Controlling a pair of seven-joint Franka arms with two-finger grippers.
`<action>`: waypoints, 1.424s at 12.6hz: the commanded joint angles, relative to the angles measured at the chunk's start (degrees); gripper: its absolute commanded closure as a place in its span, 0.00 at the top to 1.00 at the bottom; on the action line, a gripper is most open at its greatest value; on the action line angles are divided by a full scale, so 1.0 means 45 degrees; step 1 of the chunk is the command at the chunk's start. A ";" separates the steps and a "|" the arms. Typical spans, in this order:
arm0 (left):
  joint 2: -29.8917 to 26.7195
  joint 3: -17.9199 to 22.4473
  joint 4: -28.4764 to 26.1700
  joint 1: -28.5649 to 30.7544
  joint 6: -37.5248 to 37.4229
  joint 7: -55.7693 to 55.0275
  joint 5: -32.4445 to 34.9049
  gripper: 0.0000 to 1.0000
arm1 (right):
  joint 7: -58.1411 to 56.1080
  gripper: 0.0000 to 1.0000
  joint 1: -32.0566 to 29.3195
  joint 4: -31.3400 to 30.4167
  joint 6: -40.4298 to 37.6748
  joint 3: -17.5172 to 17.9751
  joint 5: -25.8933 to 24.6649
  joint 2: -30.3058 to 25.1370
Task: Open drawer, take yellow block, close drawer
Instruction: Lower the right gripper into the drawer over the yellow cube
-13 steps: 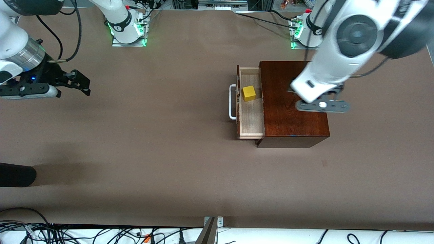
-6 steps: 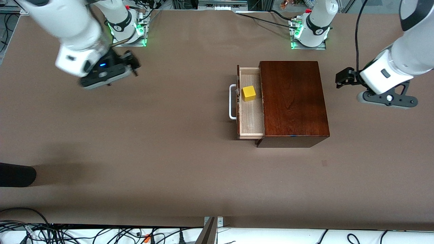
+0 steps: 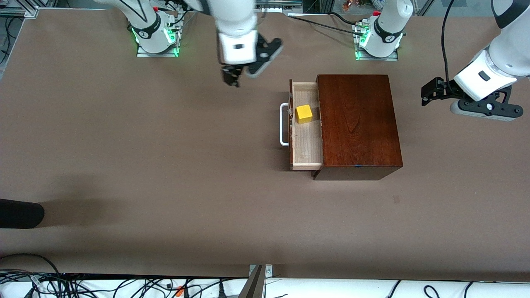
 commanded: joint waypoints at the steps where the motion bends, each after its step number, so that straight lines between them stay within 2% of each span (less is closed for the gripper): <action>1: -0.0049 0.0193 -0.0063 -0.0168 0.0036 0.0296 -0.0230 1.00 | -0.0466 1.00 0.1566 0.4107 -0.0430 -0.0189 -0.1580 0.3228; 4: -0.0009 0.0193 -0.0003 -0.0148 -0.0024 0.0315 -0.0230 1.00 | -0.2064 1.00 0.1979 0.5134 0.0191 -0.0169 -0.1879 0.4388; 8: 0.0010 0.0193 0.0016 -0.0109 -0.0024 0.0393 -0.0230 1.00 | -0.3902 1.00 0.2155 0.5135 0.1890 -0.0228 -0.2132 0.5345; 15: 0.0010 0.0135 0.0036 -0.0129 -0.0024 0.0374 -0.0230 1.00 | -0.4842 1.00 0.2175 0.5056 0.2068 -0.0228 -0.2719 0.6245; 18: 0.0010 0.0135 0.0036 -0.0129 -0.0024 0.0354 -0.0230 1.00 | -0.5291 1.00 0.2097 0.5056 0.3121 -0.0267 -0.2719 0.6538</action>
